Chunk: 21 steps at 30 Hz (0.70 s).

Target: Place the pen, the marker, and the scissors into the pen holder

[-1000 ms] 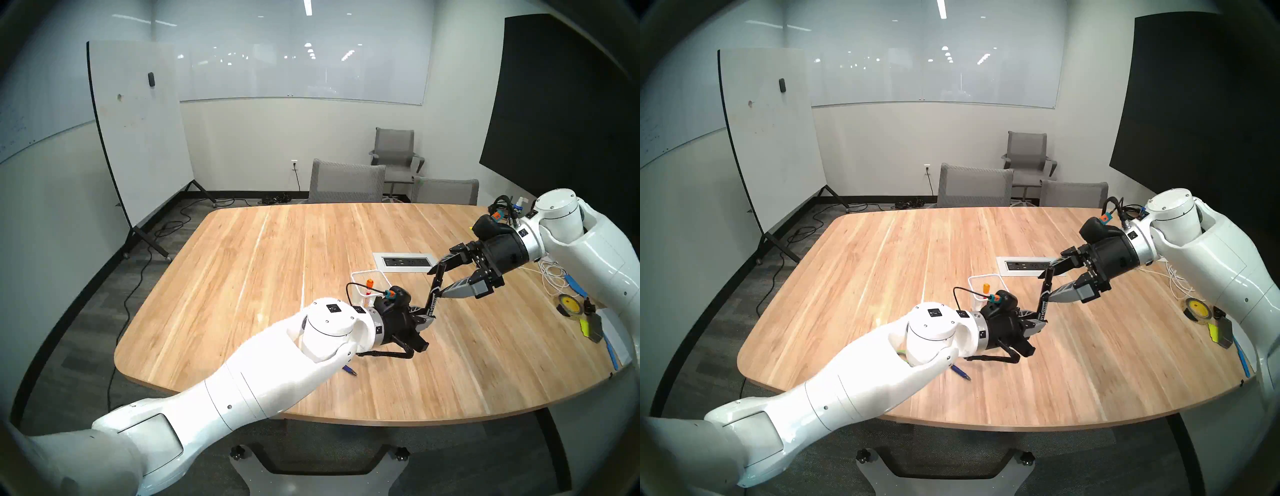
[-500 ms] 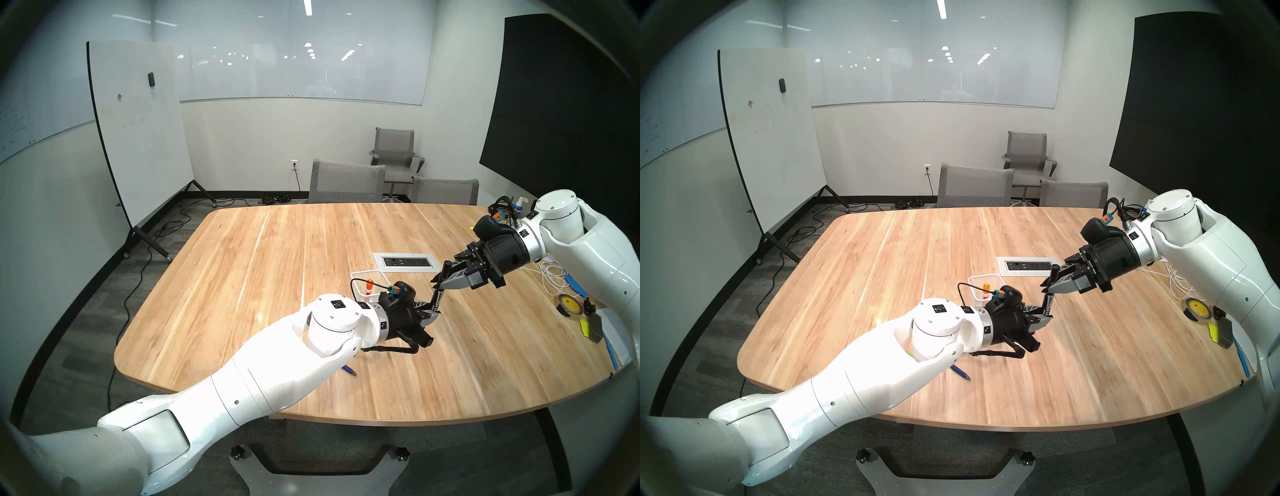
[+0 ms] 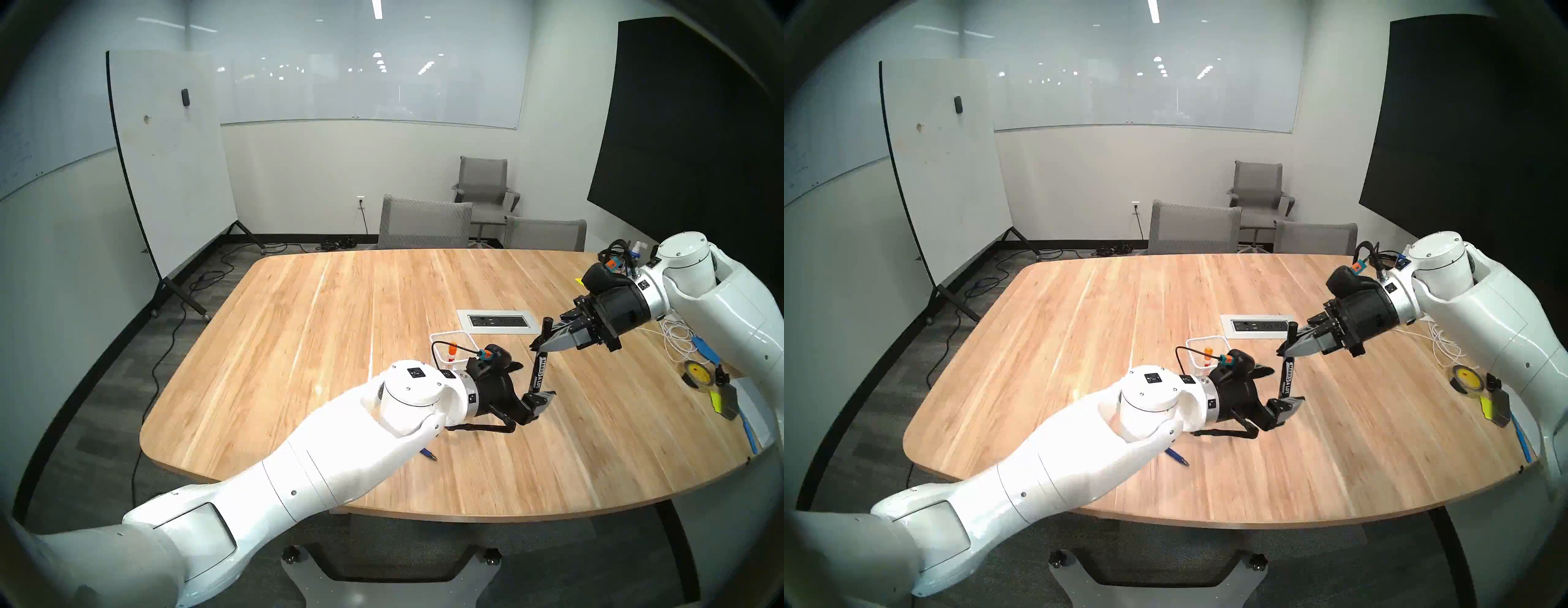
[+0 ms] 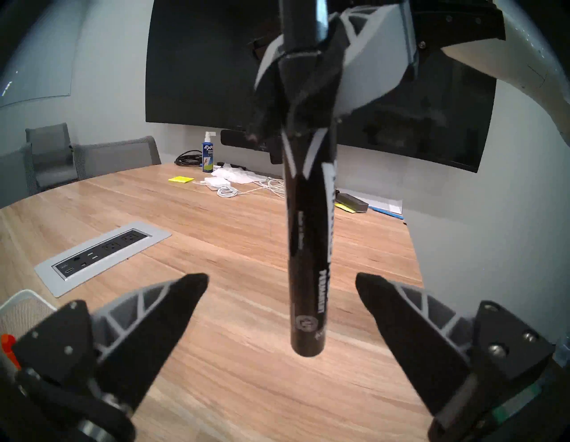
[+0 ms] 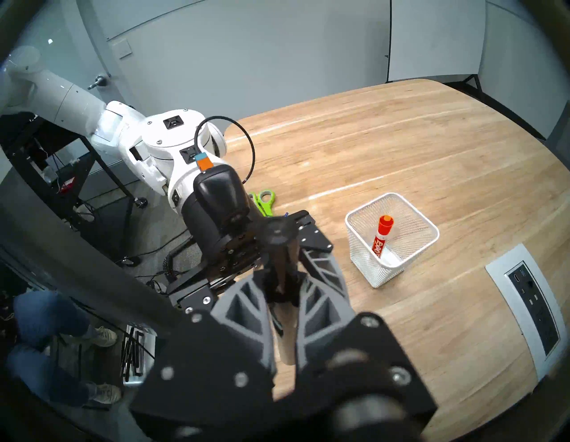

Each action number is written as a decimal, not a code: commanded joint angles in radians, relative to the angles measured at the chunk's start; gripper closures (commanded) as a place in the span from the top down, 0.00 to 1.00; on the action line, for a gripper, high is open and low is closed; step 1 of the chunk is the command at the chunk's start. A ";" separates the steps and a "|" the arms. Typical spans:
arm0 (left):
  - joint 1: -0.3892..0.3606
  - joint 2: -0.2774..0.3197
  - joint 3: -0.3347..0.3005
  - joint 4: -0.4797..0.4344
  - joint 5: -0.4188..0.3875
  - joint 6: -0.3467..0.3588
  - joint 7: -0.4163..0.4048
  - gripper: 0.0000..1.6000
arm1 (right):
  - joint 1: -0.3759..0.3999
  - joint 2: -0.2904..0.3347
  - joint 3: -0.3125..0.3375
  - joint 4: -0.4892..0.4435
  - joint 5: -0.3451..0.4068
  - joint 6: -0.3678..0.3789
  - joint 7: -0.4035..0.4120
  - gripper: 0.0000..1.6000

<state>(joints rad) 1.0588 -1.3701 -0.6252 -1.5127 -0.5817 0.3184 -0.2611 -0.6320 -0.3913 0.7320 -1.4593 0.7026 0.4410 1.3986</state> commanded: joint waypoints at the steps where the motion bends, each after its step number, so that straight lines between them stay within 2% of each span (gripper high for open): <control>1: -0.005 -0.017 -0.011 -0.017 -0.010 -0.008 0.002 1.00 | 0.023 0.003 0.001 -0.001 0.015 0.000 0.081 0.00; 6: 0.010 0.013 -0.001 -0.058 -0.009 0.015 0.005 1.00 | 0.029 0.003 0.002 0.003 0.017 0.000 0.075 0.00; 12: 0.082 0.083 -0.011 -0.170 -0.018 0.031 0.045 1.00 | 0.033 -0.003 0.000 0.017 0.009 -0.003 0.057 0.00; 21: 0.149 0.160 -0.033 -0.279 -0.022 0.029 0.090 1.00 | 0.035 -0.005 0.001 0.025 0.008 -0.008 0.048 0.00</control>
<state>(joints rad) 1.1524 -1.2714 -0.6357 -1.6855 -0.6006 0.3616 -0.1995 -0.6219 -0.3923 0.7248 -1.4318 0.7051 0.4343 1.4043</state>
